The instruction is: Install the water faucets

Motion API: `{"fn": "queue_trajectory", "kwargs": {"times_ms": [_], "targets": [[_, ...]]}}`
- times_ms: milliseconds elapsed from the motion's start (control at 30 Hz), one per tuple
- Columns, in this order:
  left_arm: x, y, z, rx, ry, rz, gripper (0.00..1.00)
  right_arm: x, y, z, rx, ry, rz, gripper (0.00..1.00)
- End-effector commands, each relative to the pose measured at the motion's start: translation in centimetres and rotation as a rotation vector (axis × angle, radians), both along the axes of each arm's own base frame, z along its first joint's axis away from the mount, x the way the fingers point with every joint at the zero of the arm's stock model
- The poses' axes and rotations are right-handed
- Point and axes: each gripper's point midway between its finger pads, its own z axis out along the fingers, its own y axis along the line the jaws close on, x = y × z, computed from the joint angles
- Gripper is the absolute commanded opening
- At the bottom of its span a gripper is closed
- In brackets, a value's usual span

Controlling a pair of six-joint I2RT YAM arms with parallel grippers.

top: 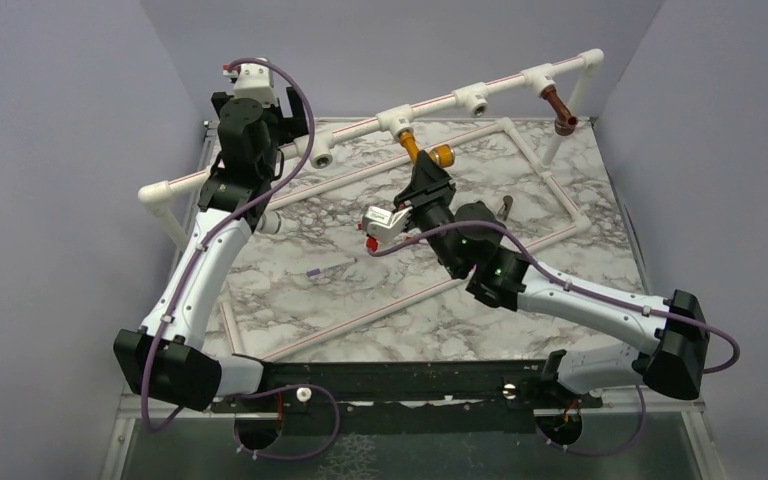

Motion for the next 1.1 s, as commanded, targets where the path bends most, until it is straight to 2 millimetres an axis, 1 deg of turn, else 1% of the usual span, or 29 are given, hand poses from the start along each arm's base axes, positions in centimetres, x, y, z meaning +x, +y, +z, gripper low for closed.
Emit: {"fn": "queue_trajectory", "kwargs": {"times_ms": [0,100,267,433,533,667,933,1067], "targets": [[-0.2,-0.6,-8.4,0.042,0.257,-0.035,0.97,0.5,-0.6,1.9,0.287,0.077,-0.001,0.01],[-0.2,-0.5,-8.4,0.043,0.256,-0.032,0.97,0.6,-0.1,1.5,0.472,0.159,0.025,0.0],[-0.2,-0.5,-8.4,0.042,0.258,-0.034,0.97,0.4,0.7,1.3,0.918,0.341,0.091,0.01],[-0.2,-0.6,-8.4,0.04,0.259,-0.036,0.97,0.2,1.2,0.7,1.266,0.472,0.128,0.0],[-0.2,-0.6,-8.4,0.04,0.258,-0.037,0.97,0.0,1.6,0.3,1.429,0.543,0.15,0.01],[-0.2,-0.6,-8.4,0.039,0.258,-0.037,0.97,-0.3,1.7,0.3,1.666,0.631,0.183,0.01],[-0.3,-0.6,-8.3,0.04,0.256,-0.037,0.97,-1.7,2.4,1.0,2.097,0.876,0.261,0.01],[-0.3,-0.6,-8.2,0.039,0.256,-0.037,0.97,-2.2,2.5,1.1,2.268,0.968,0.289,0.01]]}}
